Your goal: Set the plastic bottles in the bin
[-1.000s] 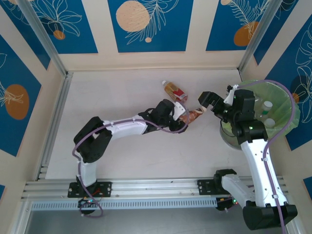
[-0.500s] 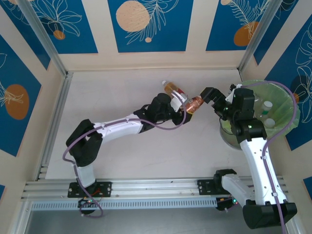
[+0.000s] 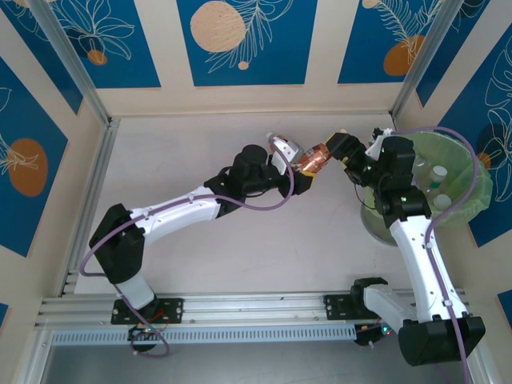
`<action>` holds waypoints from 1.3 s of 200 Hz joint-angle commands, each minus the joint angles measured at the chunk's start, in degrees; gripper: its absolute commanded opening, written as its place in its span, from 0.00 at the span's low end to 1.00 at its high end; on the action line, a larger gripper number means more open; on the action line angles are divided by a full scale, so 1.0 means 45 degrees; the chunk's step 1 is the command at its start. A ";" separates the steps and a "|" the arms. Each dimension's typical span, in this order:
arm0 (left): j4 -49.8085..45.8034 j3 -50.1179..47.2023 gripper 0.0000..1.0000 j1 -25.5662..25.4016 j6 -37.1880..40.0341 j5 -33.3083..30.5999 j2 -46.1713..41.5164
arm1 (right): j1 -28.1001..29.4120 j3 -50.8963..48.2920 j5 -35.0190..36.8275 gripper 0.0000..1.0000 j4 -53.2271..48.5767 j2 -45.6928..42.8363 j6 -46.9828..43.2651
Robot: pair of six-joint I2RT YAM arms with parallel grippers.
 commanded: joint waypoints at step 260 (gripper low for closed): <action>0.1386 -0.1609 1.00 0.0165 -0.0007 -0.1301 -0.1111 | -0.0470 -0.0283 0.1189 0.00 0.0758 -0.1023 -0.1501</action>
